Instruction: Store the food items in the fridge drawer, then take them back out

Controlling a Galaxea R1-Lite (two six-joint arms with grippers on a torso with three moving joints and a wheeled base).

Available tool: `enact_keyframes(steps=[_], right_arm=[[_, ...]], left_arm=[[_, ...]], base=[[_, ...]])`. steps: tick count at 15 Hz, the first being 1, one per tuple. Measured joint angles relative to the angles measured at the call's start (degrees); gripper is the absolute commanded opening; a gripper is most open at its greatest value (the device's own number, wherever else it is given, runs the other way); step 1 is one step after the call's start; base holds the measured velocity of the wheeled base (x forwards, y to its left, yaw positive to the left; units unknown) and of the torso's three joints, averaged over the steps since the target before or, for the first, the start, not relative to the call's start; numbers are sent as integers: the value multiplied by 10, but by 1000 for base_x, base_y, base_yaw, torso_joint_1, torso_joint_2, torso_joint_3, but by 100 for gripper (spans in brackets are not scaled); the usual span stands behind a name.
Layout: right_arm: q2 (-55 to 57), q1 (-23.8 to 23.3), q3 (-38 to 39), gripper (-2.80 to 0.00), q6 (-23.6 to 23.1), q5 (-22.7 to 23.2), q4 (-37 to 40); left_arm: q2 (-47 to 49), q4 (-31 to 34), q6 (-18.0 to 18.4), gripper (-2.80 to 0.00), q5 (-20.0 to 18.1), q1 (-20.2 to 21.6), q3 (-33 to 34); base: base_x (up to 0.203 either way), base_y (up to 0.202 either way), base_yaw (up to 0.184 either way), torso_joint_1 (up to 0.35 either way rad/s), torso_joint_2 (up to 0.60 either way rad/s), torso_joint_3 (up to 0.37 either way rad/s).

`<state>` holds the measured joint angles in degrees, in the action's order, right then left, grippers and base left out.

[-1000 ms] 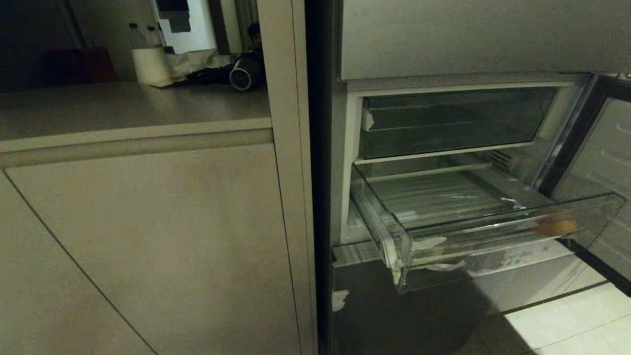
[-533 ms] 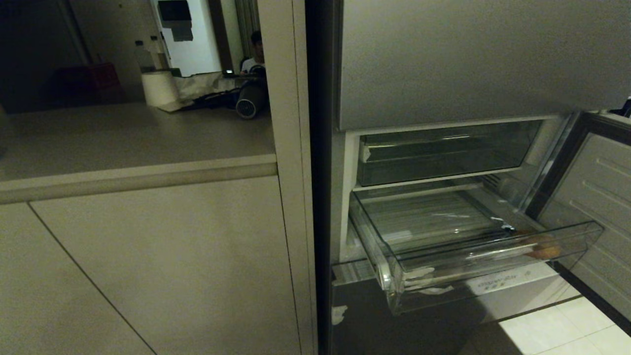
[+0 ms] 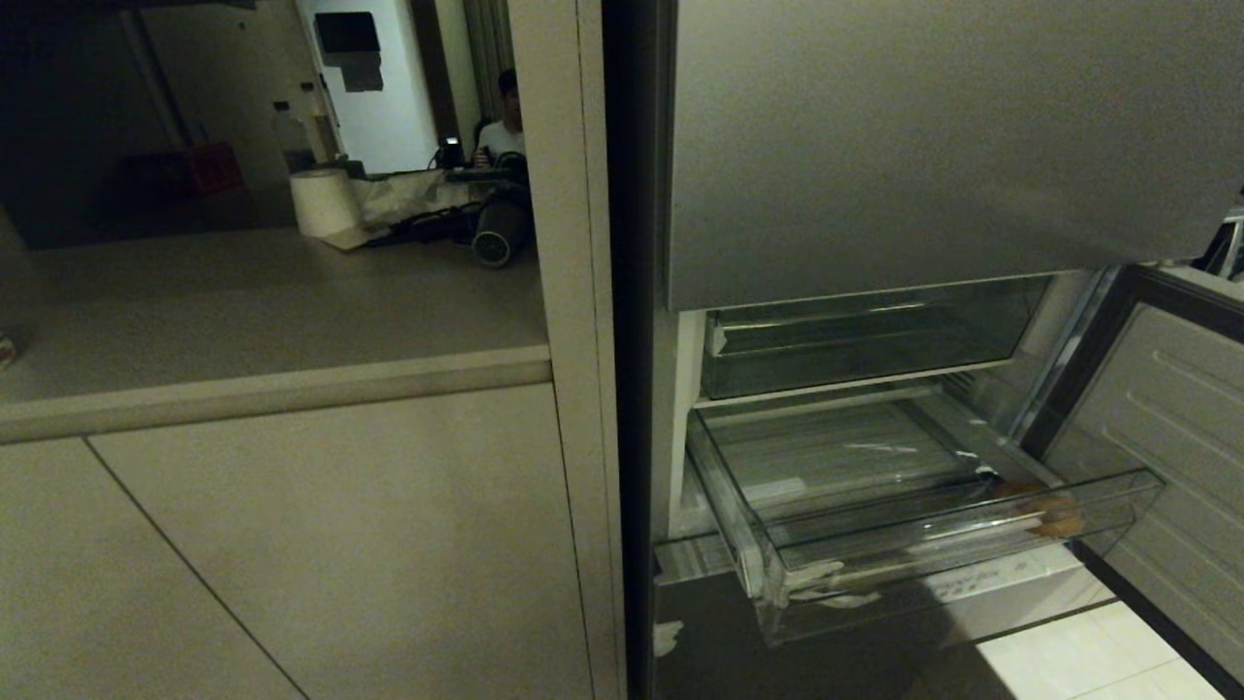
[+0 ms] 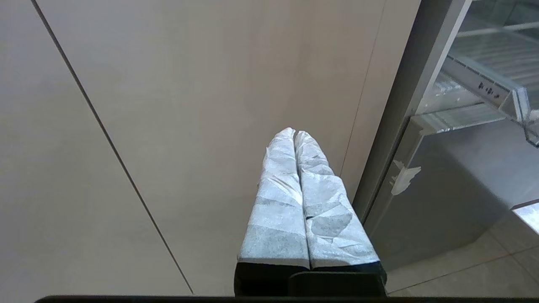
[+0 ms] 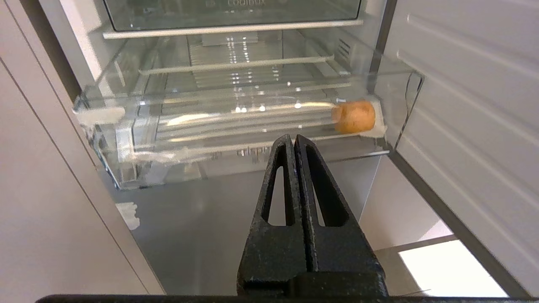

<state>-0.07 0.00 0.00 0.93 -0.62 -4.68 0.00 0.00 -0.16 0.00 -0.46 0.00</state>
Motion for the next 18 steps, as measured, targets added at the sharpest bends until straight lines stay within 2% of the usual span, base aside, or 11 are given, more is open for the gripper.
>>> enact_keyframes(steps=[10,18], right_arm=[[0,0,0,-280,1,0,0],[0,0,0,-280,0,0,0]], left_arm=[[0,0,0,-280,0,0,0],[0,0,0,-280,0,0,0]], base=[[0,0,0,151,-323,-172],[0,0,0,4,-7,-2]])
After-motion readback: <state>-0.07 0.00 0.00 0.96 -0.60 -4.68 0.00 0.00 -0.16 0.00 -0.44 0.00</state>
